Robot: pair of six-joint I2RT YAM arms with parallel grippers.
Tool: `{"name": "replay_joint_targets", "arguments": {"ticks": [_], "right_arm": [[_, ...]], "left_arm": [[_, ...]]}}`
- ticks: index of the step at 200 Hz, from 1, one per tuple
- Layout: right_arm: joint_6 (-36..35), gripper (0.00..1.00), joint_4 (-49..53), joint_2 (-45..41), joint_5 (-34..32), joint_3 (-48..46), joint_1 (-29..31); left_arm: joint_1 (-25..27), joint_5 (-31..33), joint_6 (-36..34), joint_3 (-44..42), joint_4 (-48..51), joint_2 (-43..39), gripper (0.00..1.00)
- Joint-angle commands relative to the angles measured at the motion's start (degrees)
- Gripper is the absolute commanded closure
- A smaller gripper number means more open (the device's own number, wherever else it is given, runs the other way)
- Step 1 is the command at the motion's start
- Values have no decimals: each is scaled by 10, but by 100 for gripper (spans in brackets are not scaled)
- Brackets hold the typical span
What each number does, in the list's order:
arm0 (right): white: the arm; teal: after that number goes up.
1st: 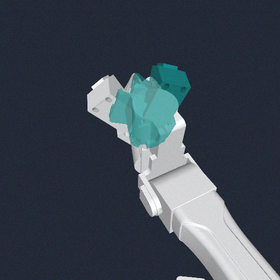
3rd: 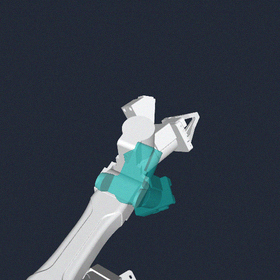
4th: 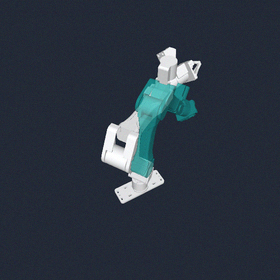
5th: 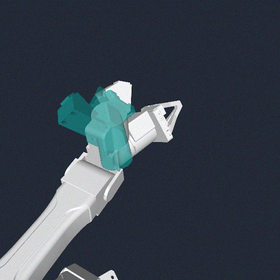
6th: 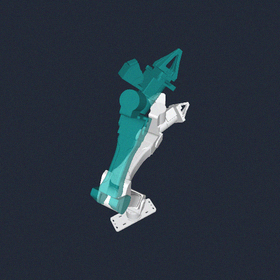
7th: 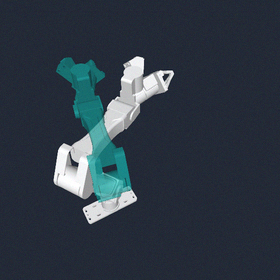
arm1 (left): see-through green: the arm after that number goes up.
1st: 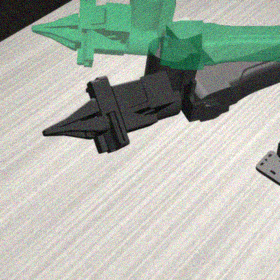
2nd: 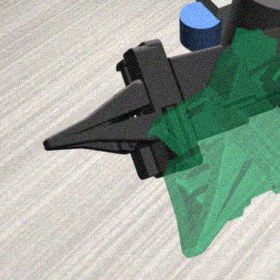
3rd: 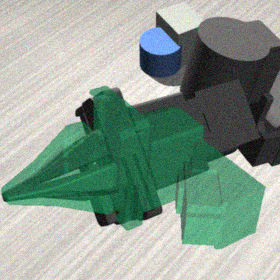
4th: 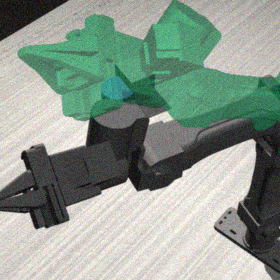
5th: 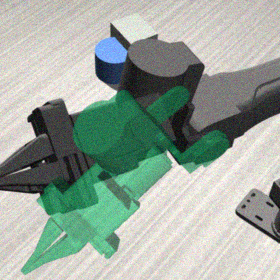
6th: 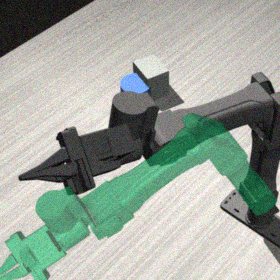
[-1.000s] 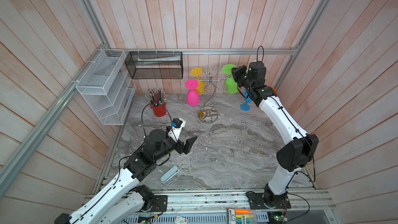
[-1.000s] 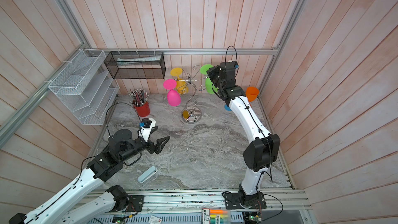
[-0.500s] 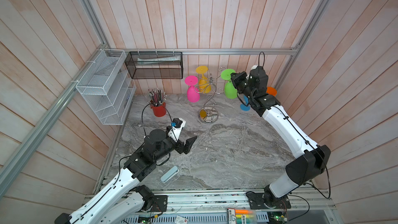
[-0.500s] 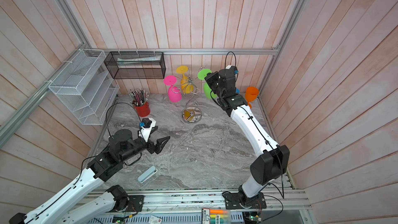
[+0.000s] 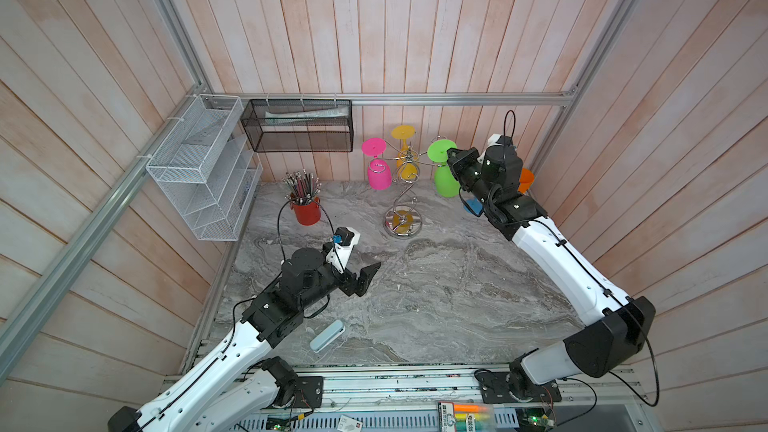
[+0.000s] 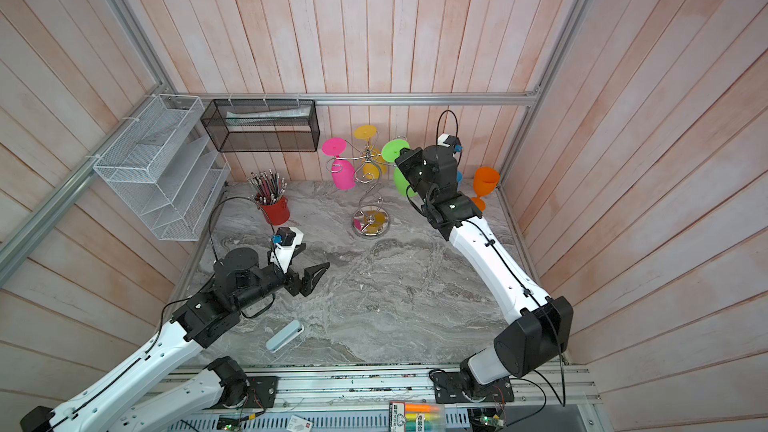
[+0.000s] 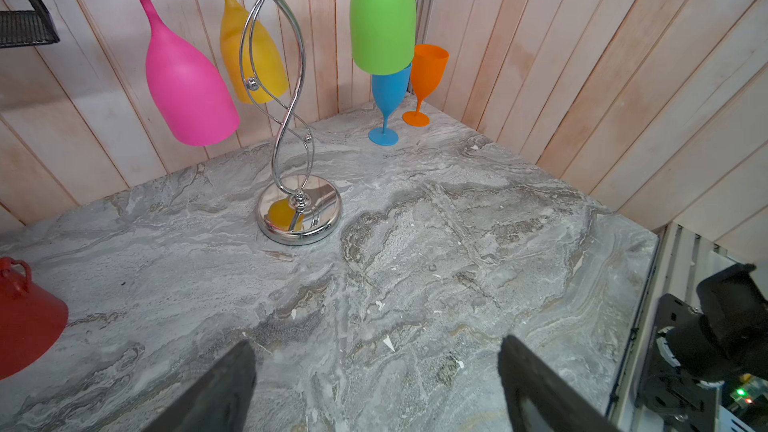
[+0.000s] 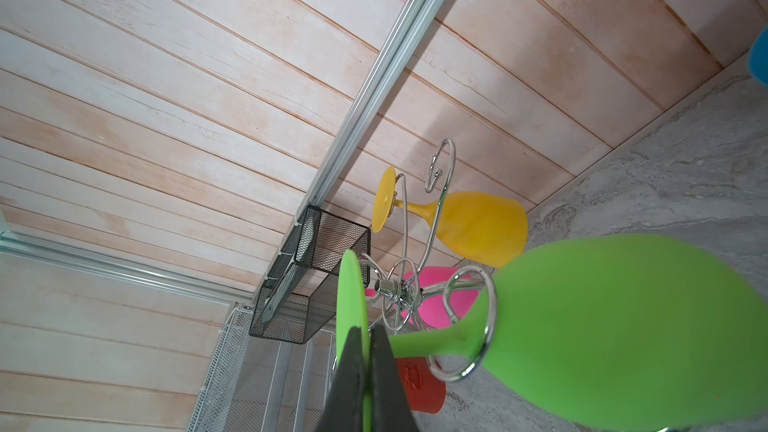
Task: Take the wine glass off the wine glass rack
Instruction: 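Carry the green glass with the right gripper toward the table centre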
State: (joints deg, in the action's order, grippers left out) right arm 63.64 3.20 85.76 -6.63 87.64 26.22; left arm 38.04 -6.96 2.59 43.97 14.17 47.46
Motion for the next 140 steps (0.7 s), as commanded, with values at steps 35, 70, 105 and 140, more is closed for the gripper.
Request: {"name": "replay_joint_targets", "arguments": {"ticks": [35, 70, 105, 140], "right_arm": [[-19, 100, -15, -12, -6, 0, -1], [-15, 100, -16, 1, 17, 10, 1], [-5, 100, -19, 22, 41, 23, 4], [19, 100, -34, 34, 66, 22, 6]], "left_arm": [[3, 9, -6, -4, 3, 1, 7], [3, 7, -6, -3, 2, 3, 7], [3, 7, -6, -3, 2, 4, 7], [3, 7, -6, -3, 2, 4, 7]]}}
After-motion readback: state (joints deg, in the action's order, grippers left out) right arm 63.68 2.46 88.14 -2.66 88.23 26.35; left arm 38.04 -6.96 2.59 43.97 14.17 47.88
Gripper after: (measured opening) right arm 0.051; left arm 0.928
